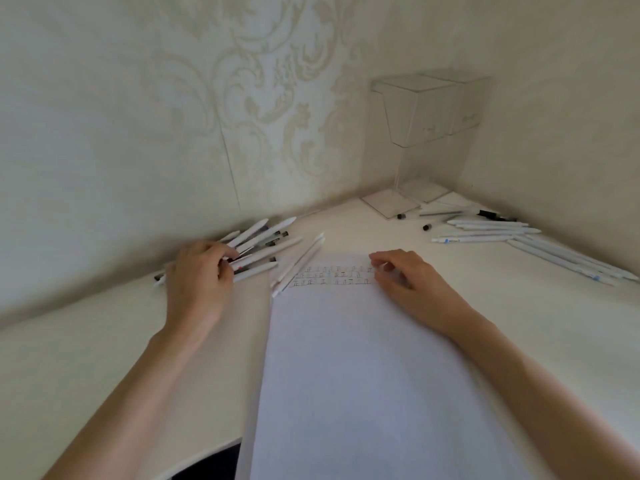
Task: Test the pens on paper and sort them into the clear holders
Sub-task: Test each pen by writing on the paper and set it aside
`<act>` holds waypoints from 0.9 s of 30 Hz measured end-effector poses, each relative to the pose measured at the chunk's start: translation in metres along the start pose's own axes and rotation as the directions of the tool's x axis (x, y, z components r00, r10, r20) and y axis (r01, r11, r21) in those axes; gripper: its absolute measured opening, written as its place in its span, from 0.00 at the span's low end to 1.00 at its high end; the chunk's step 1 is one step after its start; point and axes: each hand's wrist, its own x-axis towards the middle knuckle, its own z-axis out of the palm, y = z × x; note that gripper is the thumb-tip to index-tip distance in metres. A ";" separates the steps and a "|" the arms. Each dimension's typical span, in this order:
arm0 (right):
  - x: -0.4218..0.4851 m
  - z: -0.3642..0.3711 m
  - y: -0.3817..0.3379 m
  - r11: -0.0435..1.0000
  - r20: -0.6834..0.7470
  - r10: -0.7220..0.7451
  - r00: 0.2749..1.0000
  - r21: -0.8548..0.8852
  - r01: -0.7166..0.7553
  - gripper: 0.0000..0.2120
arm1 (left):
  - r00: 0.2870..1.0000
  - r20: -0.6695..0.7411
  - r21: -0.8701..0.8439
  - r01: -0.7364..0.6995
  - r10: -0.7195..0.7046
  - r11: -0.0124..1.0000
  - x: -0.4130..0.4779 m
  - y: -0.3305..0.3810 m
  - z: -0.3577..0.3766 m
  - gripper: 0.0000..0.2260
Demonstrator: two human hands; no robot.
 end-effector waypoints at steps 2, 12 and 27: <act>0.000 0.001 0.002 0.998 0.004 -0.046 0.999 -0.050 0.047 0.10 | 1.000 -0.007 0.072 0.009 -0.009 0.997 -0.004 0.006 -0.001 0.09; 0.003 -0.040 0.029 0.980 -0.247 0.120 0.961 -0.124 -0.155 0.11 | 0.797 0.266 -0.254 -0.485 0.543 0.837 -0.012 0.140 0.041 0.14; 0.005 -0.069 0.086 0.845 -0.261 0.098 0.960 -0.488 -0.218 0.08 | 0.673 0.519 -0.246 -0.473 0.527 0.846 -0.027 0.159 0.079 0.38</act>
